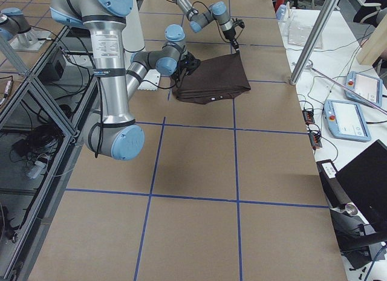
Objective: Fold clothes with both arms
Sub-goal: 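Fold the shirt's side over with the right gripper while the left holds the far edge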
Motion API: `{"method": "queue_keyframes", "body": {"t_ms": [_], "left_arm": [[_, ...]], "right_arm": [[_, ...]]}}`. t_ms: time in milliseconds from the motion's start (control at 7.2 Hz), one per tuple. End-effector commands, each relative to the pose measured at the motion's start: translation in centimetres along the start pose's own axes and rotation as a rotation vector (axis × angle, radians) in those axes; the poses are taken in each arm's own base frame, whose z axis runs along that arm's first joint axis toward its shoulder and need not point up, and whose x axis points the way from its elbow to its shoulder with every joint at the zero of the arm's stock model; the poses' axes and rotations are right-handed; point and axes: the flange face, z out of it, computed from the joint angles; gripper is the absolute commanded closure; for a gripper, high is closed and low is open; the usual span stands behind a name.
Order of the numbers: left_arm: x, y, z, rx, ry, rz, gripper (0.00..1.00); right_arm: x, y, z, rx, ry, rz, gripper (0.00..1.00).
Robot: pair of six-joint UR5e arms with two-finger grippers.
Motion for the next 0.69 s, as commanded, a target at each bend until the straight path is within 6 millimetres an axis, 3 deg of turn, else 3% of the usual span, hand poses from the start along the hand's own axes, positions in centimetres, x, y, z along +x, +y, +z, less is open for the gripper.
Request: {"method": "queue_keyframes", "body": {"t_ms": [0, 139, 278, 417, 556], "left_arm": [[1.7, -5.9, 1.5, 0.027, 0.035, 0.019, 0.61], [3.4, -5.2, -1.6, -0.027, 0.105, 0.023, 0.4], [0.6, -2.7, -6.0, -0.098, 0.181, 0.002, 0.38], [-0.9, -1.5, -10.6, -0.127, 0.248, 0.007, 0.38], [-2.3, -1.0, -11.8, -0.144, 0.257, 0.01, 0.38]], "right_arm": [[-3.0, 0.6, 1.0, 0.02, -0.046, -0.013, 0.0], [-6.0, 0.5, 3.5, 0.061, -0.061, -0.011, 0.0], [-8.6, -0.1, 7.1, 0.1, -0.038, -0.049, 0.0], [-9.4, -0.3, 9.3, 0.134, 0.069, -0.168, 0.0], [-9.3, 1.1, 10.5, 0.126, 0.17, -0.362, 0.0]]}}
